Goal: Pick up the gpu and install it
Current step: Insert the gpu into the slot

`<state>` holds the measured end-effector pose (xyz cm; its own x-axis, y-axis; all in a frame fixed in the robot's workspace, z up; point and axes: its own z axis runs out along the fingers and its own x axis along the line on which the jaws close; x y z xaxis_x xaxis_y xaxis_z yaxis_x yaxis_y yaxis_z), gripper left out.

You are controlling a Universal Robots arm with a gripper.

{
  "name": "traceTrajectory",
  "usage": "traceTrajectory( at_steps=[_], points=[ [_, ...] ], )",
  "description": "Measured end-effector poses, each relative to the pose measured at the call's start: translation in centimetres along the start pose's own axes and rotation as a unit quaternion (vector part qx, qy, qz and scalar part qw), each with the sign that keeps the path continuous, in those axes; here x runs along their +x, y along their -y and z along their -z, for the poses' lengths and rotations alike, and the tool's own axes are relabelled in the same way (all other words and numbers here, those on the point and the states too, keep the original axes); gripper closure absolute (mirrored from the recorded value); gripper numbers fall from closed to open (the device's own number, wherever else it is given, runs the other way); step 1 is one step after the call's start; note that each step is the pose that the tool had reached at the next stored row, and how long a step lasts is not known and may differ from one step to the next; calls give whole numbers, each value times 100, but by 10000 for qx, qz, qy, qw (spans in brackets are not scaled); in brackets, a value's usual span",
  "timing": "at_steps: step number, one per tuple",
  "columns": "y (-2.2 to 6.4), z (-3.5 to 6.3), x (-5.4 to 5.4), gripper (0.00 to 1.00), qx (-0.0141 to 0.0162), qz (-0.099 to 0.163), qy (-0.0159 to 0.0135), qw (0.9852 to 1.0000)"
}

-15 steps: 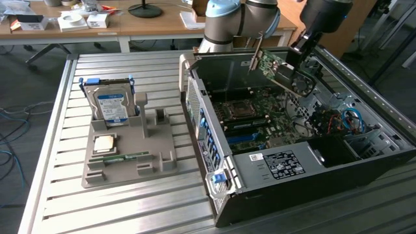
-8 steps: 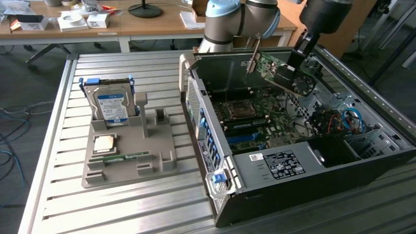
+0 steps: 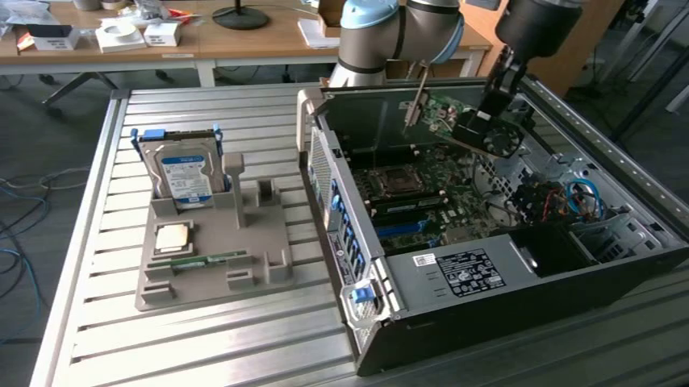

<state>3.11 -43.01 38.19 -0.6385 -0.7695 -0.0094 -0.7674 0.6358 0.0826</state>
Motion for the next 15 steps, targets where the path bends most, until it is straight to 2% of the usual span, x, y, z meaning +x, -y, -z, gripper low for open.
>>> traceTrajectory(
  at_steps=[4,8,12,15],
  points=[
    [1,-8,0,74,-3,359,-30,9994],
    [1,-16,0,74,-7,725,-60,9974],
    [2,-24,0,74,-10,1081,-90,9941],
    [3,-30,0,74,-12,1357,-113,9907]
  ],
)
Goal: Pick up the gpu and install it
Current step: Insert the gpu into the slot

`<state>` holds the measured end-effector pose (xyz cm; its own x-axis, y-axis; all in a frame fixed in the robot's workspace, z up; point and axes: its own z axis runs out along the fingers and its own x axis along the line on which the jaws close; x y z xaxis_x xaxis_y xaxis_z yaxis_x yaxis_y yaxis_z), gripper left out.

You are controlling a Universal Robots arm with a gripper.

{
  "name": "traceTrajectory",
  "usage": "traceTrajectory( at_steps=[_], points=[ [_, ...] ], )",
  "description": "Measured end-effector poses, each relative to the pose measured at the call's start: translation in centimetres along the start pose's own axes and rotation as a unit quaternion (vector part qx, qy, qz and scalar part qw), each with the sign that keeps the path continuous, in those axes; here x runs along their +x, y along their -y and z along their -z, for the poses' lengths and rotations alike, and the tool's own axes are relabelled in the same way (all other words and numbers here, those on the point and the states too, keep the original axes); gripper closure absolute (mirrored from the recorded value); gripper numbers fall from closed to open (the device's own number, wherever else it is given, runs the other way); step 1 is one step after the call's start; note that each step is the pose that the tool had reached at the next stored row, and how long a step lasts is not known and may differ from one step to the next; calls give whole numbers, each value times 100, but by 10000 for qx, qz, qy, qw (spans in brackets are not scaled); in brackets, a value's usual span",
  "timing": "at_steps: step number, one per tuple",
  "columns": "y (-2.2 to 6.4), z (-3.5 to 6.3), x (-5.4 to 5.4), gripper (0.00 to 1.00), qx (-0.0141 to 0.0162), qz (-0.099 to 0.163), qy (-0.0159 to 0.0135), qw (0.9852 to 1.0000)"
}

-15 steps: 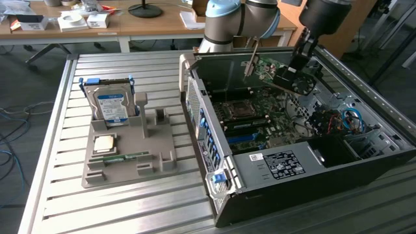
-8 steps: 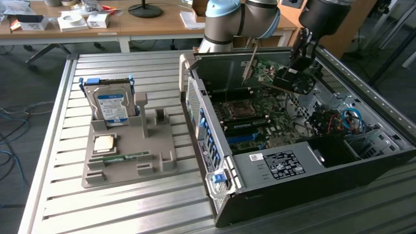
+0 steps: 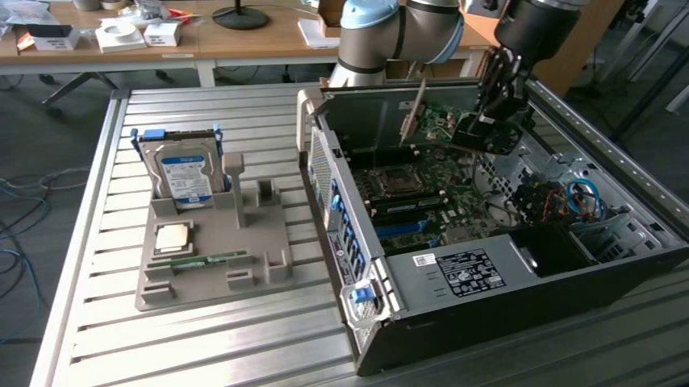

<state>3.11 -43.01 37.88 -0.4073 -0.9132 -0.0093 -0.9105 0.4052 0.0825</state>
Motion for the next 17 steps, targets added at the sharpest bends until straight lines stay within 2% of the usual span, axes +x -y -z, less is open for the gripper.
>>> traceTrajectory(
  at_steps=[5,9,12,17],
  points=[
    [1,-10,0,74,-4,448,-37,9990],
    [1,-18,0,74,-8,811,-67,9967],
    [2,-24,0,74,-10,1079,-89,9941],
    [3,-34,0,74,-15,1531,-126,9881]
  ],
)
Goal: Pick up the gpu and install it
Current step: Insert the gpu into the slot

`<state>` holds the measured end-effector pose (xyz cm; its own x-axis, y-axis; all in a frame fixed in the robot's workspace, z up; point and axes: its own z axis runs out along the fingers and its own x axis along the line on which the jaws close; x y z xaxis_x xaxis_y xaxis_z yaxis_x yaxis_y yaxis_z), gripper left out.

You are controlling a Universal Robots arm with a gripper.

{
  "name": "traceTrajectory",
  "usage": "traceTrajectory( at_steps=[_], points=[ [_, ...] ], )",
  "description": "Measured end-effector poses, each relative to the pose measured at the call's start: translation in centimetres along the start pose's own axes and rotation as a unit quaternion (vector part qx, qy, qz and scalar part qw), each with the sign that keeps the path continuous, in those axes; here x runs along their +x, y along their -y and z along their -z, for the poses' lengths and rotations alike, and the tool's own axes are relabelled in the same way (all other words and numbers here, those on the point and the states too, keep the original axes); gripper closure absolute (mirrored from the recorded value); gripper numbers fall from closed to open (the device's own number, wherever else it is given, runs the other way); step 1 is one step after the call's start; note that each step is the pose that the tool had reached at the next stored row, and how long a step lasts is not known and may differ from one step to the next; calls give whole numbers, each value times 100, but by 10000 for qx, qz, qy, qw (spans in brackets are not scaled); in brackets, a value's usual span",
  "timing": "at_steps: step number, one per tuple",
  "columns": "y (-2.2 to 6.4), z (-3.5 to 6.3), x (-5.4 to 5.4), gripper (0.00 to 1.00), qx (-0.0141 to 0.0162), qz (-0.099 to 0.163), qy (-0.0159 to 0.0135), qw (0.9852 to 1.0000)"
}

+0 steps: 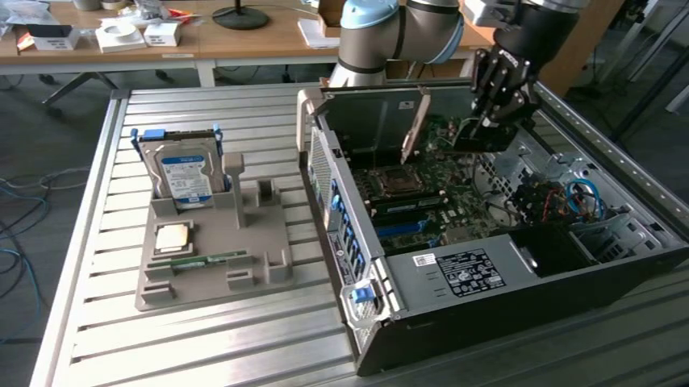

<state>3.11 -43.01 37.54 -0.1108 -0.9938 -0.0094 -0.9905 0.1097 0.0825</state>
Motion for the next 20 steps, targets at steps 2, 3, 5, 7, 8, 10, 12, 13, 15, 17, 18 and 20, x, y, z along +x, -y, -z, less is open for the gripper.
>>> traceTrajectory(
  at_steps=[2,3,5,7,8,10,12,13,15,17,18,20],
  points=[
    [0,0,0,74,-1,134,-12,9999],
    [0,0,0,74,-1,134,-12,9999],
    [0,-1,0,74,-1,135,-11,9999],
    [0,-1,0,74,-1,135,-11,9999],
    [0,-1,0,74,-1,135,-11,9999],
    [0,0,0,74,-1,135,-12,9999],
    [0,-1,0,74,-1,135,-11,9999],
    [0,-1,0,74,-1,136,-12,9999],
    [-1,-1,0,74,0,144,-12,9999],
    [-4,-4,0,74,10,168,-12,9999],
    [-7,-5,1,74,20,184,-13,9998],
    [-10,-6,1,74,37,213,-15,9998]
  ],
)
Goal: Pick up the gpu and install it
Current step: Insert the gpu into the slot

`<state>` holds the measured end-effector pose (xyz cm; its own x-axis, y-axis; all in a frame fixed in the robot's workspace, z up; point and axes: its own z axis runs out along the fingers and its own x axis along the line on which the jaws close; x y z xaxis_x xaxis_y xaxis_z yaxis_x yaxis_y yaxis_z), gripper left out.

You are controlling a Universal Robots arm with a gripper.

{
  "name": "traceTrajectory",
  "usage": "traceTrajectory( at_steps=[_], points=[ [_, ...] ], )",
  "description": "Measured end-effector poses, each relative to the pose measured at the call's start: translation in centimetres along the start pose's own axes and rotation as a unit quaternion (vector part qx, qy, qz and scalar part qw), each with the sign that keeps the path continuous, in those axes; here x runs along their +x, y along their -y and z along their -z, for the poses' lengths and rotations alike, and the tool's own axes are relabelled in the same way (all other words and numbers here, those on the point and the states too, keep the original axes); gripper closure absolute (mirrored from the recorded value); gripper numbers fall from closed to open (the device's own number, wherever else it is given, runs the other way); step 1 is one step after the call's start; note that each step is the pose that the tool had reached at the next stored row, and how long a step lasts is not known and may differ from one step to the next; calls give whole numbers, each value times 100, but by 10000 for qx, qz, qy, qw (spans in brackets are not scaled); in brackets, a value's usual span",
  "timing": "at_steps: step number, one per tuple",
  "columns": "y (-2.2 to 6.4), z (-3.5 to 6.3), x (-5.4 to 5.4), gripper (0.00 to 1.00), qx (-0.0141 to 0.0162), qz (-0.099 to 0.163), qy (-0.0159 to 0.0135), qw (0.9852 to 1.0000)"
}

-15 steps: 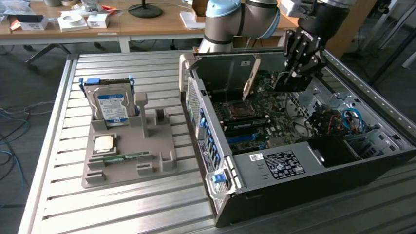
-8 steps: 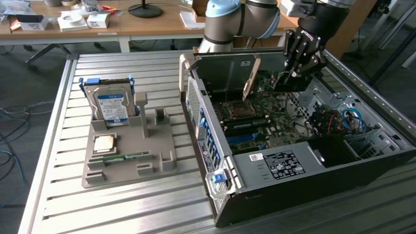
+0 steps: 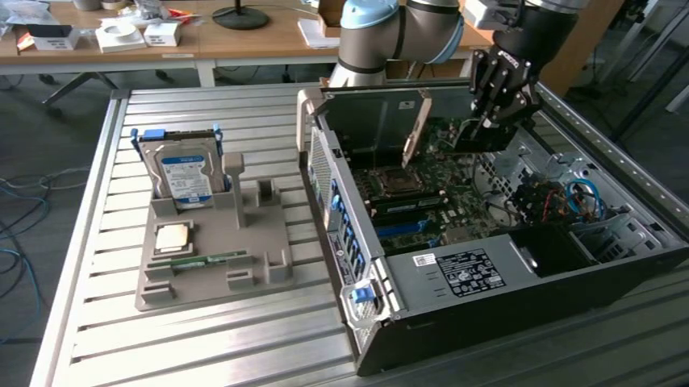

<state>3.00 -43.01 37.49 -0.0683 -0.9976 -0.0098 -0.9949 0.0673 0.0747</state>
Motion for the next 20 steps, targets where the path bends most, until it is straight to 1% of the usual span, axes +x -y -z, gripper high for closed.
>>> traceTrajectory(
  at_steps=[5,6,9,13,14,20],
  points=[
    [-11,-1,1,74,9,9,0,10000],
    [-18,-1,1,74,28,10,1,10000],
    [-40,-5,3,74,114,25,7,9999],
    [-75,-9,5,74,222,42,13,9997],
    [-81,-10,6,74,236,44,14,9997],
    [-82,-9,5,74,238,47,13,9997]
  ],
)
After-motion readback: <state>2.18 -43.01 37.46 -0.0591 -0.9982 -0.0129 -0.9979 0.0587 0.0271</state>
